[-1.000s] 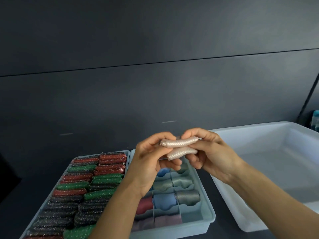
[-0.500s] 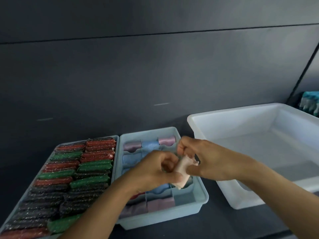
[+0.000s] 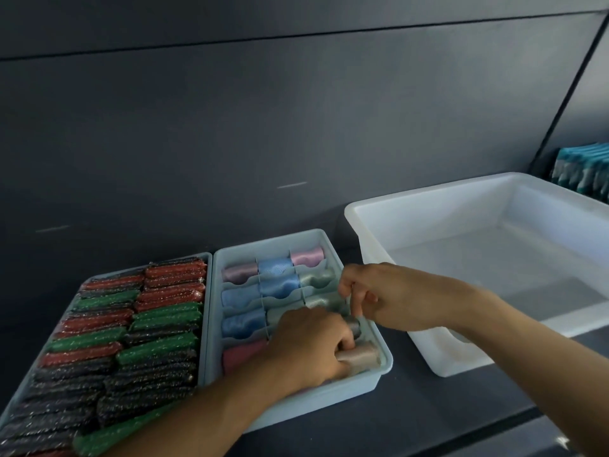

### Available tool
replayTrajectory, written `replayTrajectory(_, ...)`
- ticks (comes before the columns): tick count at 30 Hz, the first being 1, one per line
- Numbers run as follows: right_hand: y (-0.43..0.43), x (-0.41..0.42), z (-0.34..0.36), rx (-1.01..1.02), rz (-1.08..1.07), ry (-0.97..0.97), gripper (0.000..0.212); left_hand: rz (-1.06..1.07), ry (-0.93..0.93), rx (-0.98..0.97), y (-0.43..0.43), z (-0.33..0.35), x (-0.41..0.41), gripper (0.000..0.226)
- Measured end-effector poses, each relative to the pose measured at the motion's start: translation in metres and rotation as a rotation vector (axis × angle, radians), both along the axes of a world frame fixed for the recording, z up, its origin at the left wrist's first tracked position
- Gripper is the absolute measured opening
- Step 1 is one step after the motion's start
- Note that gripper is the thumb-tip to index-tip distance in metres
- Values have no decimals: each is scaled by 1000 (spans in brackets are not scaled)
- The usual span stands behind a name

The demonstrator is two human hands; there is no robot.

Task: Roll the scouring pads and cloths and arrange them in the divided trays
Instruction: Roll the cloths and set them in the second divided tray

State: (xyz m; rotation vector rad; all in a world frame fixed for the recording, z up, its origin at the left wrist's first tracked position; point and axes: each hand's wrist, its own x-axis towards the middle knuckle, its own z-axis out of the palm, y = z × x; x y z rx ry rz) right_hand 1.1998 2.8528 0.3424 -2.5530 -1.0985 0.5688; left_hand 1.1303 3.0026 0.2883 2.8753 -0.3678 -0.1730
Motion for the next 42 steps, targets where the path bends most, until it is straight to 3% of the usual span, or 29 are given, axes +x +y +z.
replayTrajectory(3, -1, 1, 0, 50, -2, -15, 28, -70, -71, 152, -8, 0, 5, 16)
replayTrajectory(7, -1, -2, -4, 17, 61, -77, 21, -130, -72, 204, -12, -7, 7, 13)
replayTrajectory(10, 3, -8, -9, 0, 126, -133, 16, -140, 19, 31, -3, -6, 6, 11)
replayTrajectory(12, 4, -9, -11, 21, 141, -129, 14, -35, 148, -184, 14, 5, 1, 11)
replayTrajectory(14, 7, -8, -13, 10, 162, -102, 15, 77, 144, -318, 39, 16, -8, 16)
replayTrajectory(21, 25, -16, -29, -277, 356, -356, 9, 121, 187, 48, 88, 26, -51, 18)
replayTrajectory(27, 35, -18, -34, -398, 455, -382, 12, 12, 130, 410, 81, 16, -54, 22)
replayTrajectory(32, 40, -18, -38, -444, 543, -418, 12, -94, 107, 528, 76, 8, -52, 13)
replayTrajectory(38, 43, -18, -37, -511, 541, -366, 25, -130, 68, 474, 79, 2, -52, 11)
replayTrajectory(42, 39, -11, -26, -433, 402, -173, 19, 95, 92, 72, 93, 19, -50, 21)
